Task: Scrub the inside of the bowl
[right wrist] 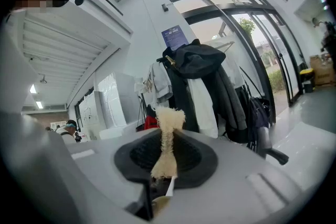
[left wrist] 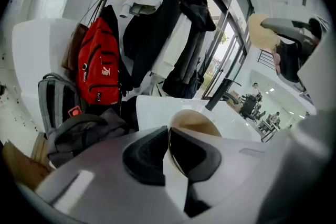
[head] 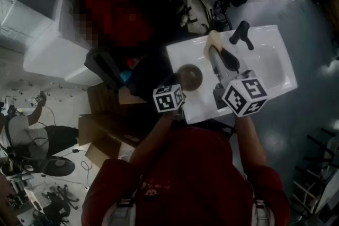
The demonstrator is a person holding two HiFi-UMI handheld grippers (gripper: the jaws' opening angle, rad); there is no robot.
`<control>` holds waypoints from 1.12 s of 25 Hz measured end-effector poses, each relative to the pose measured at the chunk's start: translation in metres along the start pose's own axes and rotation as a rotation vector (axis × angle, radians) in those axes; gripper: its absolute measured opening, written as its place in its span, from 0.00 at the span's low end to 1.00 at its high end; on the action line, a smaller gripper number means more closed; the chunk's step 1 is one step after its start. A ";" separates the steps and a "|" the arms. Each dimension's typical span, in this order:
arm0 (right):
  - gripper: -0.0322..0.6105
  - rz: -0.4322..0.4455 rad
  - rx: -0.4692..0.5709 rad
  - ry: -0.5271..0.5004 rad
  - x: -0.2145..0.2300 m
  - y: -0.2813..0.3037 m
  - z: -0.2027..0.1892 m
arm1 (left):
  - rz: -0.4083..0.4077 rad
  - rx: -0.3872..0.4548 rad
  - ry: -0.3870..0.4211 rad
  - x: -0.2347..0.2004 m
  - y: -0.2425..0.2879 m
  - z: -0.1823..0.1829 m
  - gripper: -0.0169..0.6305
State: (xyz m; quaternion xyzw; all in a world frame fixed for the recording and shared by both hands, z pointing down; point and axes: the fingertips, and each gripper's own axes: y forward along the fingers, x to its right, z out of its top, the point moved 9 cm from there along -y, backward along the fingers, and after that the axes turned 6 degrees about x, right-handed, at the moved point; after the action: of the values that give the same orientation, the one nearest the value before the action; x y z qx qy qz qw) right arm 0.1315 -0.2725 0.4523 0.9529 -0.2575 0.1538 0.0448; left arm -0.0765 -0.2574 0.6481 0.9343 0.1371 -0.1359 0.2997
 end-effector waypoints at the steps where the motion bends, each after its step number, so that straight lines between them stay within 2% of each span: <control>1: 0.13 -0.002 -0.003 0.000 0.000 0.000 -0.001 | 0.004 -0.010 -0.005 -0.001 0.001 -0.003 0.06; 13: 0.13 -0.010 -0.031 0.001 0.000 -0.004 -0.011 | 0.040 -0.065 -0.074 -0.013 0.005 -0.026 0.07; 22: 0.13 -0.016 -0.041 0.011 0.003 -0.005 -0.018 | 0.047 -0.079 -0.064 -0.012 0.006 -0.026 0.08; 25: 0.13 -0.020 -0.042 0.015 0.005 -0.005 -0.020 | 0.048 -0.088 -0.062 -0.013 0.007 -0.028 0.10; 28: 0.13 -0.025 -0.044 0.018 0.007 -0.005 -0.020 | 0.033 -0.084 -0.070 -0.013 0.007 -0.028 0.16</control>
State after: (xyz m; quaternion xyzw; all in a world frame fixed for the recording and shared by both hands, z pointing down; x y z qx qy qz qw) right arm 0.1346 -0.2683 0.4737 0.9534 -0.2485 0.1562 0.0703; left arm -0.0809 -0.2488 0.6779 0.9177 0.1167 -0.1576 0.3454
